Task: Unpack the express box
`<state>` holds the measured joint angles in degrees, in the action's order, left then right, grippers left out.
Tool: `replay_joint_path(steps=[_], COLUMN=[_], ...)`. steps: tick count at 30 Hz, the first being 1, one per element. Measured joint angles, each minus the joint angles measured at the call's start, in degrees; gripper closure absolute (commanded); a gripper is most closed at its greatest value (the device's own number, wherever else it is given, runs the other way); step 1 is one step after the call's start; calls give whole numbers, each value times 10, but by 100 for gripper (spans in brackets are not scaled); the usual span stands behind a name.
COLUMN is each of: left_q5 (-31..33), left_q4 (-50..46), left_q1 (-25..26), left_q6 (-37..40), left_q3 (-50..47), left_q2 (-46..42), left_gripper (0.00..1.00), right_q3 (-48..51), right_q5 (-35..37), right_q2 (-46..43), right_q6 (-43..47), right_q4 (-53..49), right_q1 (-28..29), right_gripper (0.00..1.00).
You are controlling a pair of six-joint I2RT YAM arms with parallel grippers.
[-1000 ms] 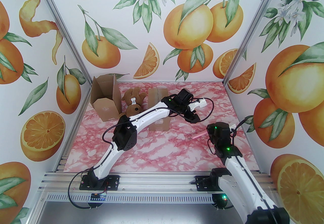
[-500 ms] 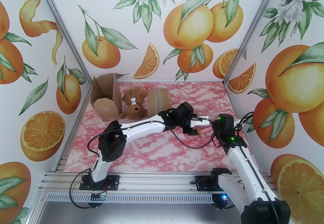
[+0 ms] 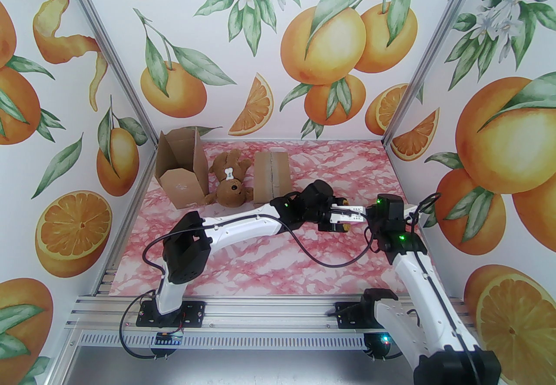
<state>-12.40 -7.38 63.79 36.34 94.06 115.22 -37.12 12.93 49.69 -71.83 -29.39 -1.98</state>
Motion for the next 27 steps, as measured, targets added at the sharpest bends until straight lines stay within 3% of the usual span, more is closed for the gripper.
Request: replay_joint_path(steps=[13,20,27], left_q5=[66,101,108], left_q4=[0,-15,-46], left_q1=[23,22,22], left_q6=[-9,-10,-13], left_q3=[21,56,85], left_q2=[27,52,68], left_gripper=[44,55,59], right_q3=[-3,-4,-5], right_q5=[5,4,4], right_q2=[-18,-28,-33], right_q6=[-23,-30,-39], right_q4=[-2,-7,-6], right_q1=[0,0,2], right_gripper=[100,100,100])
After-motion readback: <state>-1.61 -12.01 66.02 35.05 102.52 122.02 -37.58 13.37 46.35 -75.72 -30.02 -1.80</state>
